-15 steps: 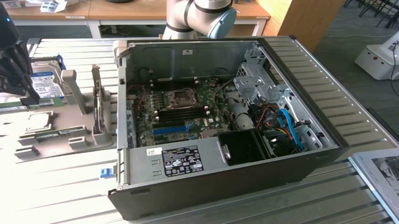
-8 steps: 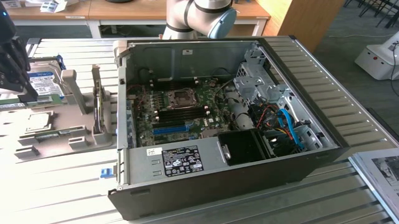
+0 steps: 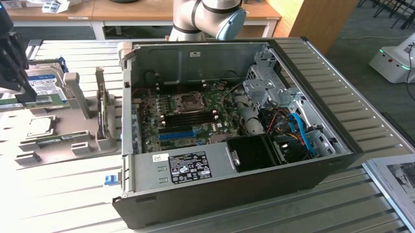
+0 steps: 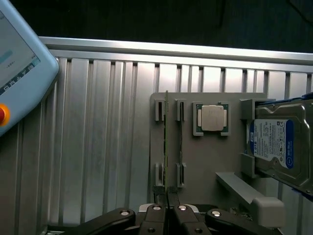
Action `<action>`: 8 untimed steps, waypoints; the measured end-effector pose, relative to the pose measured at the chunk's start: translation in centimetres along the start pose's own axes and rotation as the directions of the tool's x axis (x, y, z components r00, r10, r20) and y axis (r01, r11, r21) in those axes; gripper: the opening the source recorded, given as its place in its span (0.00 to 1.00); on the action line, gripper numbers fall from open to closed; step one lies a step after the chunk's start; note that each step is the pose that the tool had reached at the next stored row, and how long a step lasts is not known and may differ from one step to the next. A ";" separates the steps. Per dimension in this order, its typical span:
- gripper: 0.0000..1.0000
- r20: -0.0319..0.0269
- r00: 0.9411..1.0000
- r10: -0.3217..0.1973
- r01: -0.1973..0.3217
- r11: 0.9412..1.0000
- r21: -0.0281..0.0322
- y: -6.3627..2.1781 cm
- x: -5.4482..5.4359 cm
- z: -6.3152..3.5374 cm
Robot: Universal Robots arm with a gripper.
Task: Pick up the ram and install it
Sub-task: 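Pick up the ram and move it above insertion slot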
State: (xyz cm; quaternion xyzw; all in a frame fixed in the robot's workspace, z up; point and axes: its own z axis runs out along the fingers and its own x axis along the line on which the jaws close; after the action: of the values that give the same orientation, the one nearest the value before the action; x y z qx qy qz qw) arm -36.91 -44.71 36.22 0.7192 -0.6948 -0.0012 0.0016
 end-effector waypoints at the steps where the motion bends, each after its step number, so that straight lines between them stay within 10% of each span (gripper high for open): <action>1: 0.11 0.000 1.000 0.000 0.000 1.000 0.000 0.00 0.0 -0.12; 8: 0.11 0.000 1.000 0.000 0.000 1.000 0.000 0.00 0.0 -0.89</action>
State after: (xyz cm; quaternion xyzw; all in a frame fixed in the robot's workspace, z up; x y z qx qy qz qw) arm -36.90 -44.71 37.11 0.7192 -0.6948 -0.0011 0.0016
